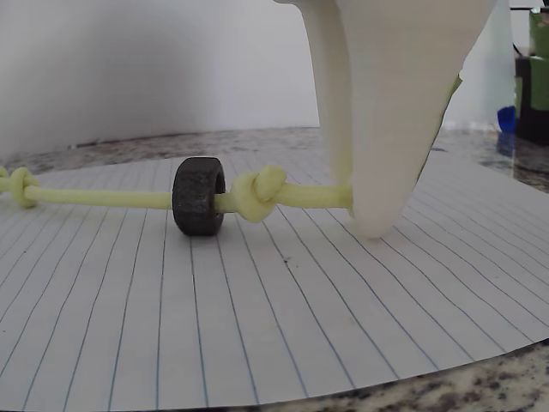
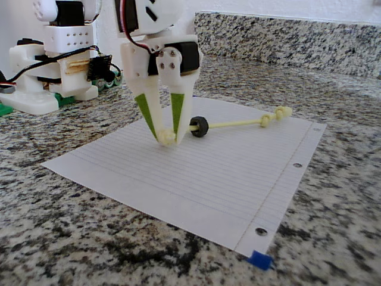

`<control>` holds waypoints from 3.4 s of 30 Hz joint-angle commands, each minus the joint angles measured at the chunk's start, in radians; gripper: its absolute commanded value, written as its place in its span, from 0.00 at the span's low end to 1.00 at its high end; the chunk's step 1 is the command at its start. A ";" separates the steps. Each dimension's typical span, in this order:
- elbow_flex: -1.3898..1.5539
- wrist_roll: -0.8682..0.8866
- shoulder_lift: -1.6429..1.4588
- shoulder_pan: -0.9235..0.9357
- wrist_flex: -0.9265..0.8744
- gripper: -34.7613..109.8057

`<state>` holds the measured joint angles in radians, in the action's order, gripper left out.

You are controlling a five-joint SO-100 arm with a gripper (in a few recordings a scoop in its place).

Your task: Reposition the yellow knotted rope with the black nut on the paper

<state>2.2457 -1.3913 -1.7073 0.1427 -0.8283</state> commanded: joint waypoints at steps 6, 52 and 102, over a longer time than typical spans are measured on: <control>-0.025 -0.009 -0.146 0.107 -0.023 0.24; -0.014 -0.092 -0.836 0.413 -0.067 0.24; 0.351 0.080 -0.611 -0.589 0.086 0.40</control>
<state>2.6016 -1.3208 -2.3102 -0.4326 -0.7332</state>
